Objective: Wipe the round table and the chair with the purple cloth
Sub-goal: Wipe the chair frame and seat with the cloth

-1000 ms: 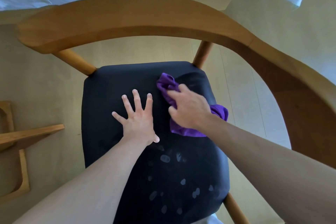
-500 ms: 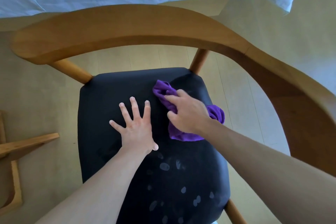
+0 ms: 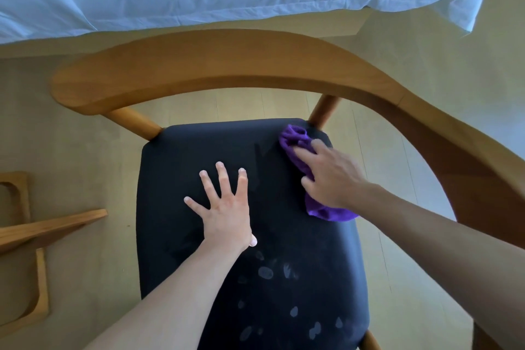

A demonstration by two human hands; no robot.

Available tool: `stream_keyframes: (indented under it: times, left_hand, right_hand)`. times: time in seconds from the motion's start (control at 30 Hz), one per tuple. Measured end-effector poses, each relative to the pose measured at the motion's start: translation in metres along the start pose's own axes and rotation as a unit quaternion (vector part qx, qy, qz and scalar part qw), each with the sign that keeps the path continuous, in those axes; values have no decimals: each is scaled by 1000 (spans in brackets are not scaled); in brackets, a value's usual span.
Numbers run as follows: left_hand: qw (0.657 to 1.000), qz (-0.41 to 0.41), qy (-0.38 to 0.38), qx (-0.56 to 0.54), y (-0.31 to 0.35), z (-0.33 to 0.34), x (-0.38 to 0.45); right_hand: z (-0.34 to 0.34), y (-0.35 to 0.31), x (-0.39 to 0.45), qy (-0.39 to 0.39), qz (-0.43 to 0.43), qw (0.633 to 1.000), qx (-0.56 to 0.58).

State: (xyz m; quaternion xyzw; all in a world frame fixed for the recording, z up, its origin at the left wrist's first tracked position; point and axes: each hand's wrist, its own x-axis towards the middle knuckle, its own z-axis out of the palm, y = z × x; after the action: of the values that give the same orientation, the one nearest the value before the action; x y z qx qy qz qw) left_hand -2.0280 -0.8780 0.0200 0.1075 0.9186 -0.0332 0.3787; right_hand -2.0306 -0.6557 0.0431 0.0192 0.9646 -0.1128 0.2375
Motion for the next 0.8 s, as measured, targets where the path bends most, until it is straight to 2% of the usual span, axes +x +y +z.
stream_keyframes:
  times: [0.13, 0.23, 0.3, 0.4, 0.43, 0.47, 0.53, 0.6, 0.7, 0.8]
  left_hand:
    - [1000, -1, 3, 1, 1, 0, 0]
    - [1000, -3, 3, 1, 0, 1, 1]
    - [1000, -3, 0, 2, 0, 1, 1]
    - [1000, -4, -6, -1, 0, 0, 0]
    - [1000, -4, -6, 0, -1, 0, 0]
    - [1000, -5, -7, -3, -1, 0, -1]
    - [1000, -3, -4, -9, -1, 0, 0]
    - [1000, -4, -2, -8, 0, 0, 1]
    - [1000, -3, -6, -3, 2, 1, 2]
    - [1000, -1, -15, -5, 0, 2, 2]
  right_hand:
    - [-9, -13, 29, 39, 189, 978, 81]
    - [-19, -33, 50, 34, 254, 958, 127]
    - [-26, -52, 56, 8, 230, 960, 161]
    - [-25, -81, 55, -72, 67, 982, 160]
    - [-24, -84, 54, -75, 40, 985, 149]
    - [-23, -80, 55, -54, 51, 987, 140]
    - [-28, -61, 57, 7, 175, 973, 147]
    - [-36, -46, 61, 5, 275, 950, 149]
    - [-45, -52, 76, -45, 267, 954, 131]
    - [-40, -84, 81, -67, 168, 970, 163]
